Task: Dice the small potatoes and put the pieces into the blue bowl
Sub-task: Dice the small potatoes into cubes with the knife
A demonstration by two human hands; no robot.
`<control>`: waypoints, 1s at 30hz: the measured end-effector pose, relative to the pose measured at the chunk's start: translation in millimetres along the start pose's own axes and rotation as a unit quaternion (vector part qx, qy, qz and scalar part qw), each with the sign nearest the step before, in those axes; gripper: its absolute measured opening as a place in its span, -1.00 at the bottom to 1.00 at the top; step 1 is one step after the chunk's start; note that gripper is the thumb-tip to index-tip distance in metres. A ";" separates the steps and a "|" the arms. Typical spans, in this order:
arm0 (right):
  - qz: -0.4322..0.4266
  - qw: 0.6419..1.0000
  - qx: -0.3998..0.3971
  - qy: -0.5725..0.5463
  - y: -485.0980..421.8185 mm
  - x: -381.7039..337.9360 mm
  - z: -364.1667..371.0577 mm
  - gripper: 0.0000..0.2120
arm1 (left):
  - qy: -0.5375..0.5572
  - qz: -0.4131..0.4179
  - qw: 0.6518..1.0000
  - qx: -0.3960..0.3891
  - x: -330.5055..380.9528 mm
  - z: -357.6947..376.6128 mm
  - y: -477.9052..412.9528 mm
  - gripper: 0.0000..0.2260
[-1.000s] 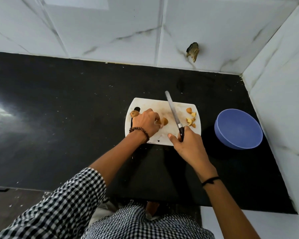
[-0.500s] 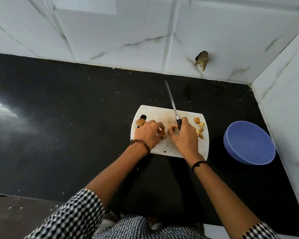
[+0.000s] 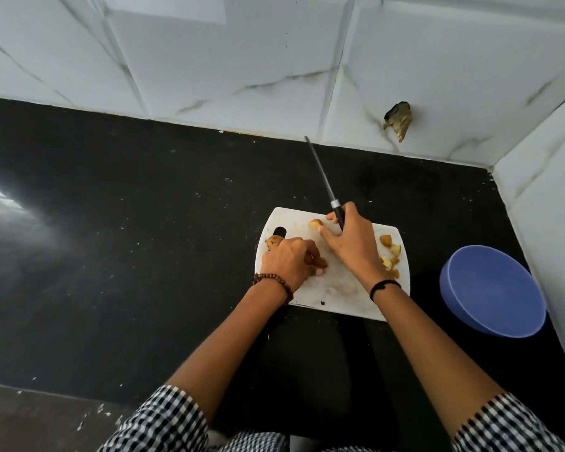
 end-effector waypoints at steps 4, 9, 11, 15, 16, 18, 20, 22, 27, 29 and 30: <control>0.017 0.997 0.051 -0.051 31.4 10.6 -22.2 -0.77 | 0.018 0.009 1.000 -0.002 -0.1 -0.1 -1.6 -0.82; 0.078 0.987 0.053 -0.134 76.1 27.9 -32.8 -0.69 | 0.072 0.005 0.997 0.020 19.0 4.7 0.6 -0.85; 0.111 0.981 0.043 -0.152 92.2 33.2 -31.8 -0.62 | 0.082 0.009 0.996 0.025 27.5 5.6 0.2 -0.86; 0.136 0.980 0.032 -0.144 118.5 42.4 -31.6 -0.60 | 0.089 -0.004 0.996 0.028 30.9 9.6 -2.7 -0.83; 0.138 0.982 0.023 -0.129 122.9 44.1 -31.1 -0.62 | 0.090 -0.005 0.996 0.027 30.5 9.9 -3.1 -0.82; 0.139 0.985 0.004 -0.098 128.8 47.3 -29.5 -0.66 | 0.089 0.001 0.996 0.029 30.9 9.9 -3.0 -0.80; 0.133 0.988 -0.012 -0.072 132.7 46.7 -28.7 -0.70 | 0.089 0.002 0.996 0.031 31.6 8.6 -2.2 -0.83; 0.126 0.990 -0.024 -0.060 135.2 43.9 -28.1 -0.72 | 0.087 -0.010 0.996 0.033 30.6 8.7 -2.4 -0.87; 0.122 0.992 -0.038 -0.025 132.1 39.4 -25.8 -0.75 | 0.056 -0.036 0.997 0.033 29.4 6.2 -3.2 -0.88; 0.126 0.991 -0.050 -0.004 130.7 41.2 -24.3 -0.73 | 0.039 -0.040 0.998 0.031 29.2 4.9 -4.3 -0.86; 0.126 0.990 -0.057 0.005 130.3 41.6 -23.5 -0.73 | 0.031 -0.041 0.998 0.030 29.5 4.2 -4.6 -0.85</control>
Point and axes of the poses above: each hand's wrist, its own y-axis away from the middle knuckle, its own z-axis out of the palm, x = y × z, the point moved 7 cm from there along -y, towards the middle knuckle, and after that the axes turned 10 degrees about -y, right-handed, at the moved point
